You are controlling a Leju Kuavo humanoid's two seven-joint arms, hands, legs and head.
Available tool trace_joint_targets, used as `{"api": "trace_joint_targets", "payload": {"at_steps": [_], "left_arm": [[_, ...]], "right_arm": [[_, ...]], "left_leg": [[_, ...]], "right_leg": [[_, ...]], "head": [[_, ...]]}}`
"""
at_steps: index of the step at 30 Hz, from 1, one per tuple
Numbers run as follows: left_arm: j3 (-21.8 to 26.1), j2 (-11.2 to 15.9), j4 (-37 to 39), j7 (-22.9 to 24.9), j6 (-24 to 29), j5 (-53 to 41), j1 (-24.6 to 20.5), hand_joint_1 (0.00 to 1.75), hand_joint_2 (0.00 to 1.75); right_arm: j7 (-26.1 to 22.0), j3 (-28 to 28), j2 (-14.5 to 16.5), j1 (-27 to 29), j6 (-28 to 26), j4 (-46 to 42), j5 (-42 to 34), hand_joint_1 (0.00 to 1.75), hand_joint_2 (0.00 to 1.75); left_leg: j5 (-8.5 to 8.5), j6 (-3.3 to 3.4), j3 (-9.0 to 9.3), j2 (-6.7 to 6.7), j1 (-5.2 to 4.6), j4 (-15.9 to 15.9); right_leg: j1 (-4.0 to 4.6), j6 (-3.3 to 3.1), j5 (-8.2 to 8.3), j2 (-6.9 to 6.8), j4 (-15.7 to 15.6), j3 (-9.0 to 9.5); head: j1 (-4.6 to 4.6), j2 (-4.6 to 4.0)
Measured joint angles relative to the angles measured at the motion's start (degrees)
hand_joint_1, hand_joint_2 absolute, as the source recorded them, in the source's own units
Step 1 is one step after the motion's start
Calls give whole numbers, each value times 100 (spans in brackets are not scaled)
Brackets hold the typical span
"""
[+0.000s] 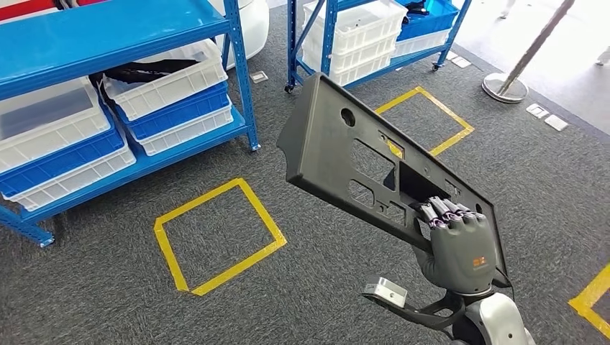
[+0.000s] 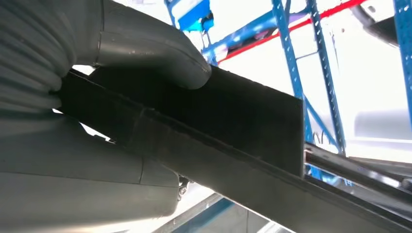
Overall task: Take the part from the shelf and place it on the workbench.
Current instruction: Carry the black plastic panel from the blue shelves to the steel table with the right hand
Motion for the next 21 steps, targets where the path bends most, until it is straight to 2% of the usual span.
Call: {"api": "trace_joint_targets", "payload": {"at_steps": [1,2,3,4,5,6,7,8,9,10,11,12,13,14,16,17,18,19,20,21], "left_arm": [[3,-7,0,-3,3,2,-4,0,0],[4,-11,0,-4,6,2,-8,0,0],[6,-14,0,-5,8,3,-8,0,0],[8,-14,0,-5,10,3,-6,0,0],[9,-9,0,-6,11,3,-2,0,0],[11,-7,0,-6,11,3,4,0,0],[12,-7,0,-6,12,3,8,0,0],[13,-6,0,-6,11,3,11,0,0],[13,-8,0,-6,11,2,11,0,0],[13,-11,0,-7,11,2,8,0,0],[13,-12,0,-11,11,1,5,0,0],[13,-14,0,-23,14,1,1,0,0],[13,-13,0,-36,17,-1,-5,0,0],[13,-11,0,-50,21,-2,-12,0,0],[14,-12,-2,-72,23,-6,-26,0,0],[15,-10,-3,-83,23,-7,-28,0,0],[15,-8,-3,-93,23,-8,-26,0,0],[15,-5,-3,-100,22,-8,-20,0,0],[15,-2,-2,-104,21,-8,-11,0,0],[15,-3,-1,-105,20,-8,-2,0,0]], "right_arm": [[-5,-12,1,4,-1,-8,-1,175,175],[-9,-22,0,7,-1,-16,-1,175,175],[-11,-29,-1,5,-1,-20,-1,175,175],[-13,-37,-1,2,-1,-23,-1,175,175],[-15,-45,-1,-3,-1,-25,-1,175,175],[-16,-51,0,-5,-1,-25,-1,175,175],[-17,-56,1,-3,-1,-24,-2,175,175],[-18,-62,1,-1,-1,-24,-2,175,175],[-19,-72,2,0,-1,-24,-2,175,175],[-20,-84,2,0,-1,-26,1,175,175],[-21,-99,1,0,-1,-33,7,175,175],[-22,-115,1,5,-2,-43,17,175,175],[-22,-131,-1,16,-2,-58,29,175,175],[-22,-151,-4,38,-3,-73,43,175,175],[-20,-203,-13,111,-3,-98,79,175,175],[-15,-231,-16,149,-2,-115,107,175,175],[-8,-254,-20,177,0,-131,136,175,175],[1,-271,-21,197,3,-145,162,175,175],[10,-280,-19,213,5,-154,183,175,175],[15,-286,-17,228,8,-155,195,175,175]], "left_leg": [[29,49,-21,79,-12,-7],[68,111,-46,153,-16,-16],[110,171,-80,236,-12,-27],[148,215,-123,317,-9,-31],[180,237,-172,395,-14,-30],[210,245,-221,479,-17,-28],[239,239,-265,560,-19,-27],[263,229,-300,638,-19,-26],[282,215,-325,710,-16,-26],[298,198,-339,776,-13,-26],[309,179,-344,834,-19,-25],[317,152,-344,883,-31,-25],[325,121,-341,928,-43,-26],[334,89,-335,971,-51,-32],[344,12,-323,1025,-41,-49],[296,-19,-335,958,-31,-9],[188,-38,-380,841,-23,116],[8,-46,-482,692,-16,372],[-215,-43,-631,555,-14,742],[-414,-40,-801,483,-14,1151]], "right_leg": [[-14,39,27,12,6,-44],[-19,57,-2,-51,65,-110],[-26,58,-100,-162,239,-217],[-34,48,-266,-306,546,-371],[-35,45,-462,-415,946,-544],[-44,59,-634,-463,1351,-701],[-53,85,-743,-482,1623,-781],[-59,124,-770,-494,1670,-735],[-63,171,-722,-517,1472,-557],[-63,211,-625,-577,1061,-262],[-54,220,-550,-695,588,47],[-37,196,-487,-793,211,291],[-16,149,-455,-863,-21,434],[8,88,-454,-887,-98,457],[7,-20,-410,-785,-107,426],[-15,-73,-383,-737,-129,425],[-41,-124,-353,-690,-152,434],[-66,-166,-325,-644,-167,445],[-60,-192,-309,-594,-164,430],[-50,-207,-299,-539,-159,415]], "head": [[-4,0],[4,0],[16,0],[32,0],[48,0],[55,0],[54,0],[55,0],[56,0],[57,0],[59,0],[55,0],[52,0],[49,0],[45,0],[38,0],[29,0],[17,0],[6,0],[1,0]]}}
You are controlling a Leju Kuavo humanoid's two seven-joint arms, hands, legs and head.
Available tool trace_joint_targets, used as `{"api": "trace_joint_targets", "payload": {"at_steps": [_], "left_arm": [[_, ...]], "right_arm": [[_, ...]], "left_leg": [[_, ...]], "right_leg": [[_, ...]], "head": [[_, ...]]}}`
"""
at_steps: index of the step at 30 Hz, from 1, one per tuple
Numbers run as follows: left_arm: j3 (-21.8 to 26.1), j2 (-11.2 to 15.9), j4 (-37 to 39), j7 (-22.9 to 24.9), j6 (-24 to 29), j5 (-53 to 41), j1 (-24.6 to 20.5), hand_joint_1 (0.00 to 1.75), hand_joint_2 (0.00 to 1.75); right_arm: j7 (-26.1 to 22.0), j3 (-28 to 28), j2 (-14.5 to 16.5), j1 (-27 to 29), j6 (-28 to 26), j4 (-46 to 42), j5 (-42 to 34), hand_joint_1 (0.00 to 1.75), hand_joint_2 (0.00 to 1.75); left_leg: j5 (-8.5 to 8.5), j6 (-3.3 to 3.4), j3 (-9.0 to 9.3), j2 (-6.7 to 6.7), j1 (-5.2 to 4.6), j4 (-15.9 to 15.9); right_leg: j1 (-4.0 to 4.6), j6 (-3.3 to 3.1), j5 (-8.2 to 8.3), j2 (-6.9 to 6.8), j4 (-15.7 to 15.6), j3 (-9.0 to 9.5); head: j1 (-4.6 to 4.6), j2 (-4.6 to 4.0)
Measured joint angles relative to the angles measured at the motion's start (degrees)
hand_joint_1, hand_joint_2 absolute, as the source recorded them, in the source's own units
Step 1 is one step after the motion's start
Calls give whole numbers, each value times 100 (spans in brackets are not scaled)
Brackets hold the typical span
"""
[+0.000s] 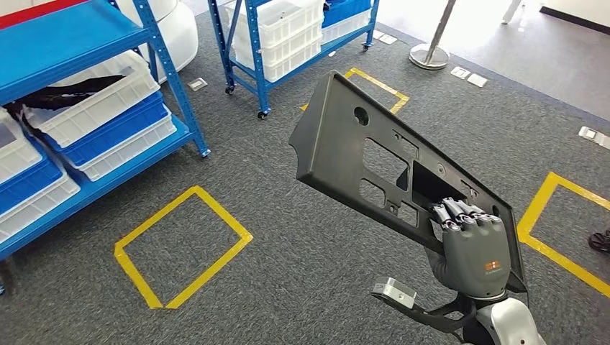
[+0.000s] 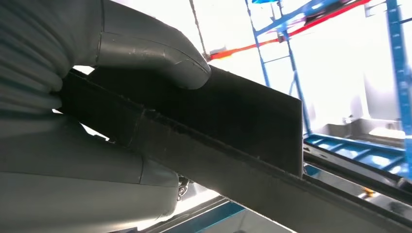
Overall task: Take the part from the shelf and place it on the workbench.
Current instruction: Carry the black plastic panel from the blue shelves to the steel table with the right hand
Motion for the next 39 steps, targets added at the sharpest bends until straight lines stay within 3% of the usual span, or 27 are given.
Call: {"api": "trace_joint_targets", "payload": {"at_steps": [1,2,3,4,6,8,10,11,13,15,17,18,20,21,23,25,27,28,30,32,33,35,36,37,39], "left_arm": [[0,-1,1,-1,-1,0,9,0,0],[0,0,1,-4,-2,1,18,0,0],[2,2,1,-15,-3,5,24,0,0],[7,6,1,-35,-6,13,29,0,0],[24,14,4,-88,-15,45,41,0,0],[48,17,7,-119,-26,94,51,0,0],[86,14,7,-125,-37,136,55,0,0],[106,14,7,-122,-43,153,58,0,0],[133,21,8,-110,-51,193,65,0,0],[165,38,9,-93,-51,229,72,0,0],[203,46,9,-82,-51,246,81,0,0],[220,49,9,-78,-51,255,82,0,0],[254,46,9,-70,-51,290,80,0,0],[267,46,9,-67,-49,306,78,0,0],[281,45,9,-68,-31,333,79,0,0],[291,39,7,-86,7,350,77,0,0],[313,32,5,-132,50,360,75,0,0],[326,27,5,-163,72,362,82,0,0],[352,21,5,-222,101,364,107,0,0],[369,16,6,-265,114,364,136,0,0],[373,15,7,-282,119,365,150,0,0],[376,15,7,-321,127,365,170,0,0],[378,14,9,-344,131,364,175,0,0],[378,10,11,-369,134,360,176,0,0],[378,1,16,-421,137,329,177,0,0]], "right_arm": [[3,-3,3,21,2,0,10,175,175],[7,-4,4,42,8,0,27,175,175],[14,-6,4,59,23,0,58,175,175],[26,-6,4,71,43,0,106,175,175],[66,-8,-1,77,106,-3,237,175,175],[108,-11,-14,78,177,-10,395,175,175],[133,-8,-31,80,252,-16,557,175,175],[139,-5,-39,76,297,-16,637,175,175],[142,10,-46,14,397,-12,786,175,175],[142,40,-38,-100,485,8,897,175,175],[142,75,-24,-178,533,38,953,175,175],[142,91,-19,-207,545,52,966,175,175],[142,137,-2,-314,576,88,991,175,175],[141,169,15,-401,596,115,1004,175,175],[141,252,64,-614,634,195,1031,175,175],[143,347,117,-835,655,301,1050,175,175],[152,438,164,-1026,661,388,1064,175,175],[159,475,186,-1114,661,422,1069,175,175],[168,534,223,-1261,660,489,1072,175,175],[175,585,251,-1351,658,562,1070,175,175],[177,605,262,-1383,655,596,1067,175,175],[179,635,281,-1437,645,661,1052,175,175],[179,646,289,-1464,631,688,1042,175,175],[179,655,293,-1489,614,710,1033,175,175],[179,672,294,-1517,572,734,1019,175,175]], "left_leg": [[-121,-2,-138,-35,0,331],[-123,-5,-193,-47,0,472],[-2,-6,-133,-53,7,369],[202,-8,23,-83,21,51],[526,-18,358,-316,72,-684],[592,-10,450,-488,81,-976],[617,53,409,-389,46,-985],[645,100,401,-324,42,-1000],[693,178,378,-189,57,-1031],[707,206,344,-52,50,-1035],[712,209,323,91,44,-1034],[712,207,321,154,45,-1034],[714,190,327,263,49,-1034],[714,165,329,313,37,-1036],[723,92,332,401,15,-1045],[751,7,349,479,14,-1086],[679,-54,327,372,36,-1015],[547,-62,248,250,42,-821],[169,-54,-70,14,45,-123],[-31,-49,-366,-48,39,473],[28,-45,-392,-52,38,507],[413,-37,-134,-97,49,-53],[573,-42,44,-203,66,-430],[679,-41,177,-286,78,-724],[701,-21,257,-372,62,-936]], "right_leg": [[10,-7,5,64,8,-10],[17,-10,7,131,22,-16],[17,-9,6,203,42,-19],[14,-3,2,274,72,-23],[21,32,-19,406,174,-77],[35,104,-19,518,252,-185],[18,191,26,624,250,-276],[14,218,24,590,275,-327],[13,228,-126,356,590,-530],[8,220,-439,113,1333,-889],[-12,262,-615,46,1877,-1120],[-22,305,-578,30,1822,-1064],[-35,394,-328,-86,1059,-606],[-22,404,-215,-175,657,-367],[18,339,-102,-267,238,-144],[55,240,-68,-182,218,-182],[10,147,-26,-89,171,-180],[-13,95,-9,-51,145,-167],[-14,26,0,19,135,-158],[21,12,-1,119,139,-157],[30,12,-2,180,145,-154],[31,18,-7,306,182,-151],[38,34,-18,364,219,-168],[47,50,-29,416,260,-195],[53,108,-27,494,298,-261]], "head": [[-2,0],[-3,0],[-4,0],[-4,0],[-3,0],[3,0],[1,0],[2,0],[41,0],[78,0],[80,0],[82,0],[84,0],[84,0],[79,0],[74,0],[55,0],[39,0],[8,0],[0,0],[1,0],[-2,0],[-3,0],[-2,0],[5,0]]}}
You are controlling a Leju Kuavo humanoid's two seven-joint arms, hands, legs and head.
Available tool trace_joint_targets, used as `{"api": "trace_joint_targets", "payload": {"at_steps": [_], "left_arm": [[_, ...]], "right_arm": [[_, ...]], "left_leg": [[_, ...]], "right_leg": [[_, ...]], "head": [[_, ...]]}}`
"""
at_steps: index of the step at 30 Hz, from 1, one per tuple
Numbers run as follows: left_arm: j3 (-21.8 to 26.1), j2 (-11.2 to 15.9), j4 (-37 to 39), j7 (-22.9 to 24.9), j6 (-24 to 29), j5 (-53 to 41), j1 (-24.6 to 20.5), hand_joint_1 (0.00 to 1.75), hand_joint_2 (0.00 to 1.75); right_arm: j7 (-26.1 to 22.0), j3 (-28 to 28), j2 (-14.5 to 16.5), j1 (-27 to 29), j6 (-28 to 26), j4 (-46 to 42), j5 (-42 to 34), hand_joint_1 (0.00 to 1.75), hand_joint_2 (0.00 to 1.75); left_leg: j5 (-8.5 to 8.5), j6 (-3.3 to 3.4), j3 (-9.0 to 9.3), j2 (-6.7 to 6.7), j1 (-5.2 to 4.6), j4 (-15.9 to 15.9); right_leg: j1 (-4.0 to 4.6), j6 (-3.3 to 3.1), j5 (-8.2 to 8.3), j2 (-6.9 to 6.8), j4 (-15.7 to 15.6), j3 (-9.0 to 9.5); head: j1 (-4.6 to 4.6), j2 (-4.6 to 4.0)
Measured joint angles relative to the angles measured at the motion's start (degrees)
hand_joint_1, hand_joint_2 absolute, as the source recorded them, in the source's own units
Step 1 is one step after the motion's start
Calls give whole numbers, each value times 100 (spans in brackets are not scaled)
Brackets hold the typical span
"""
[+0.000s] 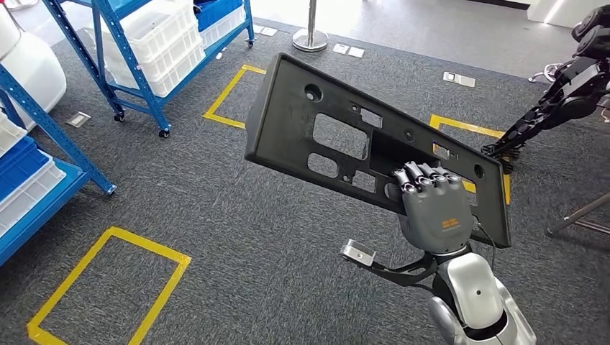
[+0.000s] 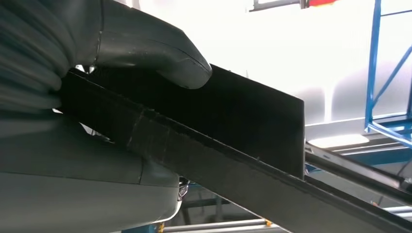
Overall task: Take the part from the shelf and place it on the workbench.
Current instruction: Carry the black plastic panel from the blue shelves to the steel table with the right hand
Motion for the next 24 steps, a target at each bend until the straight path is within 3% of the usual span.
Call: {"api": "trace_joint_targets", "payload": {"at_steps": [2,4,6,8,9,10,11,13,15,17,19,20,22,23,24], "left_arm": [[-1,-13,0,-37,0,-34,-1,0,0],[-2,-20,0,-51,3,-46,0,0,0],[-2,-18,0,-57,10,-52,1,0,0],[-2,-17,0,-58,15,-54,5,0,0],[-2,-18,0,-62,16,-54,6,0,0],[-2,-20,0,-78,25,-53,6,0,0],[-2,-24,0,-112,49,-44,5,0,0],[4,-25,0,-232,153,-6,5,0,0],[15,-22,0,-335,265,18,7,0,0],[21,-30,-1,-341,318,-23,8,0,0],[19,-38,0,-240,335,-84,8,0,0],[17,-41,6,-142,340,-107,9,0,0],[11,-38,28,64,345,-132,21,0,0],[8,-32,40,150,344,-138,32,0,0],[4,-22,48,214,342,-139,44,0,0]], "right_arm": [[-1,18,-5,-5,-30,10,-8,175,175],[-3,30,-18,-6,-45,20,-10,175,175],[-4,34,-31,-16,-52,32,-19,175,175],[-3,38,-37,-18,-55,51,-26,175,175],[-3,40,-38,-15,-56,63,-26,175,175],[-3,42,-39,-13,-57,72,-26,175,175],[-3,40,-47,-9,-61,79,-24,175,175],[22,21,-90,47,-85,62,1,175,175],[93,-61,-176,243,-157,-21,46,175,175],[179,-244,-295,588,-291,-193,74,175,175],[235,-505,-413,1006,-480,-423,58,175,175],[246,-649,-456,1212,-586,-540,20,175,175],[250,-899,-489,1605,-791,-710,-65,175,175],[245,-992,-486,1790,-876,-759,-88,175,175],[242,-1063,-480,1958,-941,-792,-86,175,175]], "left_leg": [[35,68,-9,111,-34,-21],[70,148,-5,215,-32,-57],[85,200,-12,323,-36,-74],[81,213,-23,441,-44,-74],[78,211,-24,502,-43,-74],[73,204,-22,560,-39,-74],[66,192,-16,615,-31,-74],[36,136,8,700,-38,-72],[9,52,46,767,-57,-91],[-3,-32,88,837,-49,-138],[-125,-77,71,742,-25,-25],[-286,-79,-18,628,-19,211],[-691,-58,-345,412,-25,971],[-821,-49,-513,365,-33,1320],[-836,-36,-610,345,-41,1498]], "right_leg": [[-23,51,23,59,-5,-55],[-25,76,-64,-84,188,-196],[-26,76,-318,-331,813,-531],[-49,98,-528,-422,1495,-885],[-64,133,-530,-437,1600,-945],[-80,184,-450,-457,1468,-880],[-96,240,-320,-509,1134,-701],[-96,302,-88,-747,339,-270],[-48,244,-13,-872,-3,-96],[-13,142,0,-771,-15,-102],[-53,52,10,-672,-41,-63],[-72,4,11,-623,-53,-27],[-59,-67,-13,-512,-54,6],[-36,-91,-25,-443,-54,25],[-16,-105,-36,-365,-53,46]], "head": [[-4,0],[-8,0],[14,0],[30,0],[30,0],[32,0],[30,0],[32,0],[30,0],[25,0],[6,0],[-6,0],[-28,0],[-28,0],[-28,0]]}}
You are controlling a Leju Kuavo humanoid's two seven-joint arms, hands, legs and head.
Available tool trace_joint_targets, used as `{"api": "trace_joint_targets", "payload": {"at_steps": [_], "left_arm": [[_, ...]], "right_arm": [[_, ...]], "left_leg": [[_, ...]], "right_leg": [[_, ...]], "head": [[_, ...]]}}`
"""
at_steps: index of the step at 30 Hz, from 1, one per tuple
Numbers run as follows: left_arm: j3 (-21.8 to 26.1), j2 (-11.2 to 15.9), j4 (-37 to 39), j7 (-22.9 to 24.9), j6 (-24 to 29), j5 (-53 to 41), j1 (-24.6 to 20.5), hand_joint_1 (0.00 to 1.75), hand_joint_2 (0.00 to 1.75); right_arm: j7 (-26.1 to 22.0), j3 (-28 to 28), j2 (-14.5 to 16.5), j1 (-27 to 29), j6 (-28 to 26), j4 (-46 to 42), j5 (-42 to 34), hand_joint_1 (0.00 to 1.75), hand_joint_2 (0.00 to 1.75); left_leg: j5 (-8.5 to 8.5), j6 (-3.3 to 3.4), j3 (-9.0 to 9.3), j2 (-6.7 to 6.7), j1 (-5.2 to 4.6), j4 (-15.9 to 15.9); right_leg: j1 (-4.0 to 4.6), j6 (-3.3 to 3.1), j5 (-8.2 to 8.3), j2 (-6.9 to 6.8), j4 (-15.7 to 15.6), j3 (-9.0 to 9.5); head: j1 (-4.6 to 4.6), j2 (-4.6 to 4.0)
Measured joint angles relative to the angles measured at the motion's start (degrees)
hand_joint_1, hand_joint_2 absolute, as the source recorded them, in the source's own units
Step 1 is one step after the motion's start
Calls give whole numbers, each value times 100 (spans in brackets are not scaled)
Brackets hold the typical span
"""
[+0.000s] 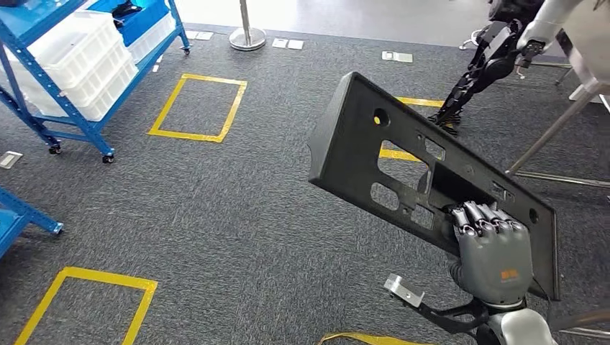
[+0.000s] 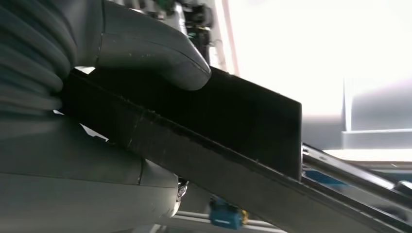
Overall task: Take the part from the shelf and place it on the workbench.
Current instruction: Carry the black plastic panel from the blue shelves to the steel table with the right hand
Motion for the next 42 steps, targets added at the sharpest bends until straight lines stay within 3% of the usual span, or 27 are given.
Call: {"api": "trace_joint_targets", "payload": {"at_steps": [1,2,4,6,8,9,11,13,15,16,17,19,20,22,24,26,28,30,31,32,34,35,37,39,41,42], "left_arm": [[-2,11,6,60,-2,6,14,0,0],[-3,24,11,111,-2,18,26,0,0],[-4,53,32,202,0,40,43,0,0],[-9,75,49,265,8,17,36,0,0],[-21,79,49,288,25,-37,11,0,0],[-26,76,44,270,33,-47,4,0,0],[-28,75,35,184,27,-1,15,0,0],[-26,77,33,101,2,77,33,0,0],[-26,76,33,65,-28,108,36,0,0],[-26,72,33,59,-50,112,36,0,0],[-26,67,33,58,-86,102,35,0,0],[-27,82,34,98,-146,55,35,0,0],[-28,93,35,133,-164,36,37,0,0],[-21,122,37,192,-175,110,39,0,0],[8,106,35,151,-186,255,36,0,0],[31,89,33,79,-186,303,39,0,0],[31,76,35,88,-182,252,43,0,0],[25,68,39,145,-182,190,45,0,0],[22,68,39,158,-183,175,48,0,0],[20,66,39,125,-187,170,53,0,0],[18,63,40,2,-194,176,62,0,0],[17,60,42,-23,-187,176,62,0,0],[15,57,46,55,-159,160,43,0,0],[12,56,46,123,-152,139,21,0,0],[9,57,46,137,-161,128,34,0,0],[8,60,46,140,-164,126,44,0,0]], "right_arm": [[-2,-56,5,147,-52,-25,15,175,175],[-1,-99,10,263,-85,-43,31,175,175],[18,-168,17,422,-137,-71,48,175,175],[47,-224,21,529,-157,-91,34,175,175],[86,-274,21,657,-151,-131,32,175,175],[115,-302,17,739,-146,-169,45,175,175],[190,-362,-5,882,-140,-261,79,175,175],[251,-430,-32,991,-139,-342,95,175,175],[280,-475,-47,1088,-139,-387,95,175,175],[289,-489,-49,1128,-139,-399,91,175,175],[296,-503,-50,1163,-139,-415,87,175,175],[302,-533,-50,1211,-135,-448,89,175,175],[303,-545,-52,1227,-125,-466,102,175,175],[303,-543,-50,1232,-84,-486,140,175,175],[303,-496,-38,1197,-12,-493,178,175,175],[308,-403,-21,1095,61,-487,242,175,175],[338,-287,-3,950,115,-464,333,175,175],[403,-183,11,844,168,-433,435,175,175],[446,-149,14,824,187,-423,490,175,175],[501,-127,11,817,196,-418,561,175,175],[615,-121,-15,825,216,-455,679,175,175],[670,-128,-34,833,258,-497,707,175,175],[744,-149,-60,891,345,-580,677,175,175],[773,-160,-69,997,365,-617,648,175,175],[778,-172,-80,1071,356,-632,645,175,175],[779,-178,-87,1084,355,-638,645,175,175]], "left_leg": [[111,23,2,-16,-6,-48],[320,56,107,-49,-11,-316],[750,153,430,-252,-20,-1092],[886,204,617,-404,-45,-1532],[873,220,656,-343,-80,-1618],[891,241,681,-288,-79,-1660],[929,283,747,-163,-51,-1753],[929,303,777,-28,-41,-1786],[909,292,781,111,-35,-1786],[896,275,787,173,-26,-1786],[878,248,802,232,-11,-1785],[821,163,852,332,-8,-1775],[782,111,877,376,-20,-1771],[721,27,939,474,-58,-1792],[684,-21,1008,559,-25,-1823],[495,-32,941,407,18,-1595],[102,4,592,126,11,-868],[-133,60,177,4,-23,-141],[-79,98,84,-15,-40,-44],[101,144,104,-34,-61,-192],[602,242,360,-196,-103,-913],[774,270,496,-297,-115,-1266],[861,281,616,-408,-138,-1581],[865,289,656,-310,-146,-1650],[899,330,735,-184,-128,-1725],[912,349,769,-116,-115,-1755]], "right_leg": [[17,-10,-10,87,1,25],[29,-18,-18,177,1,52],[48,-12,-40,346,7,87],[34,35,-52,478,9,67],[1,106,-44,587,1,21],[-8,131,-53,555,31,-8],[9,146,-191,305,331,-177],[-1,140,-481,22,1044,-562],[-51,197,-645,-55,1610,-893],[-84,260,-601,-76,1599,-903],[-120,342,-477,-114,1348,-777],[-184,506,-178,-356,532,-318],[-188,525,-77,-470,218,-124],[-161,436,-26,-549,20,17],[-148,309,-21,-402,17,26],[-150,222,-14,-277,9,31],[-117,141,-20,-168,6,36],[-53,81,-34,-42,8,48],[-24,62,-42,26,9,65],[-3,48,-53,99,10,90],[16,29,-80,229,12,147],[31,32,-94,289,17,158],[34,68,-103,390,20,135],[16,113,-108,466,38,99],[22,134,-215,292,265,-12],[25,133,-340,152,535,-142]], "head": [[-1,0],[-4,0],[-3,0],[1,0],[-1,0],[0,0],[12,0],[20,0],[21,0],[22,0],[22,0],[35,0],[40,0],[24,0],[-8,0],[-19,0],[-32,0],[-37,0],[-36,0],[-34,0],[-32,0],[-30,0],[-30,0],[-31,0],[-19,0],[-14,0]]}}
